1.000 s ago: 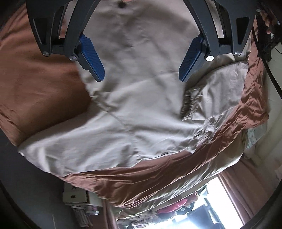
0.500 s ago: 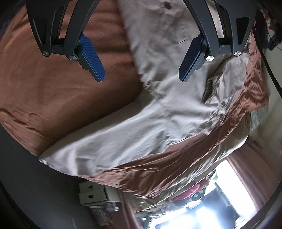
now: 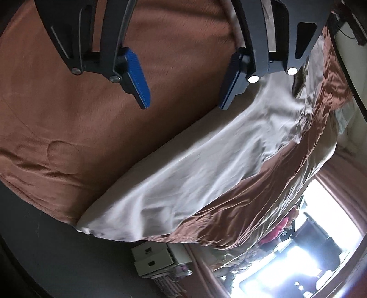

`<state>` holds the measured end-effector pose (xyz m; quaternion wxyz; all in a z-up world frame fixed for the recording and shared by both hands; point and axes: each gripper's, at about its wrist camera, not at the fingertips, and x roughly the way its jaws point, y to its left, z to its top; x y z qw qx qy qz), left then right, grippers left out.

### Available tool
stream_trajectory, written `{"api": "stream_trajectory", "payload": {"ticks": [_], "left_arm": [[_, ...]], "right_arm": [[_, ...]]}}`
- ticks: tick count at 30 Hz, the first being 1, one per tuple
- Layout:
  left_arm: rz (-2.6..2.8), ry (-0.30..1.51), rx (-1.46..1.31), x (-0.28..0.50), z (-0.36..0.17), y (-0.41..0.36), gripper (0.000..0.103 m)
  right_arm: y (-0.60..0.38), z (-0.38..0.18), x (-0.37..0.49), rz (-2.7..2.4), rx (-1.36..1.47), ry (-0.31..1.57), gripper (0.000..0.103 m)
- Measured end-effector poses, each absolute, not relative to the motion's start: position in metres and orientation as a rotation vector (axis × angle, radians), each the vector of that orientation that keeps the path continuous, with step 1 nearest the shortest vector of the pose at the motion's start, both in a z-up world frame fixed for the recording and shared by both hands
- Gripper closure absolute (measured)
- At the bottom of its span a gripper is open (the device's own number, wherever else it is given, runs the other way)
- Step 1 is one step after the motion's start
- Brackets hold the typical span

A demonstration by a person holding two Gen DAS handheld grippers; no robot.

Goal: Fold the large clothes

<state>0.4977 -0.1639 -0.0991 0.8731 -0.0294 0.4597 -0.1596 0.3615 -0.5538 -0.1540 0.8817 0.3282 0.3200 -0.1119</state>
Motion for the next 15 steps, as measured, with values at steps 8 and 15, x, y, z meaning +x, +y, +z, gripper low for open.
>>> {"api": "stream_trajectory", "payload": {"ticks": [8, 15], "left_arm": [[-0.342, 1.006, -0.061, 0.526, -0.129, -0.167, 0.011], [-0.341, 1.003, -0.060, 0.533, -0.134, -0.158, 0.011]], "right_arm": [[-0.572, -0.168, 0.400, -0.249, 0.750, 0.649, 0.058], [-0.590, -0.185, 0.425, -0.293, 0.811, 0.654, 0.067]]}}
